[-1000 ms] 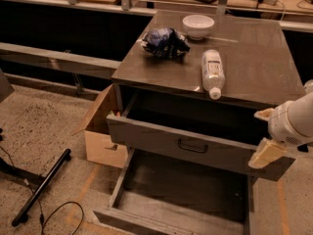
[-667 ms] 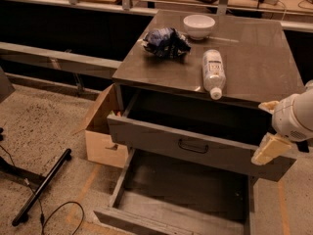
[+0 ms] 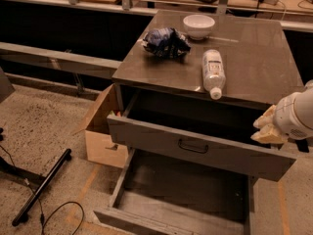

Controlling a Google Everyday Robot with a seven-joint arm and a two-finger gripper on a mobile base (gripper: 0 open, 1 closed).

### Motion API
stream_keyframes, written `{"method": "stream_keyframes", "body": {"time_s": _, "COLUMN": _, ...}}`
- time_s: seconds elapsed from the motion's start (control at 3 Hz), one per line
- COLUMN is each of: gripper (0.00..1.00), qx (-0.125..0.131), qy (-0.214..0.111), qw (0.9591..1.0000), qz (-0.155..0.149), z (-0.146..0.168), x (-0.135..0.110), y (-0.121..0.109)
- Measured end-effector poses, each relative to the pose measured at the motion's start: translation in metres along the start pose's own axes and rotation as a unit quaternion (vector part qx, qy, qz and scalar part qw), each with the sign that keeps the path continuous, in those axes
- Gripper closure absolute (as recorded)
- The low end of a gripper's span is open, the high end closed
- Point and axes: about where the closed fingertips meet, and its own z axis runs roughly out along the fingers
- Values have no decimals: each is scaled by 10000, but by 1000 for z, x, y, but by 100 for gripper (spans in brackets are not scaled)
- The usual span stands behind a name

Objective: Open top drawer

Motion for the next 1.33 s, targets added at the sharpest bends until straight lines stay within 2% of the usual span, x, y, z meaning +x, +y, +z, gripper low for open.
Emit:
{"method": "stream_keyframes", "body": {"time_s": 0.33, "gripper": 86, "qx": 133, "qy": -81, "qw": 9999, "qz": -37, "z": 11, "x": -5, "y": -6}}
{"method": "stream_keyframes", "body": {"time_s": 0.67, "gripper": 100, "qx": 297, "qy": -151, "qw": 9994, "qz": -30, "z": 38, "x": -10, "y": -19}}
{"method": "stream_keyframes", "body": {"time_s": 1.33, "gripper": 100, "qx": 365, "qy": -222, "qw": 9991, "qz": 49, "z": 97, "x": -16, "y": -34}}
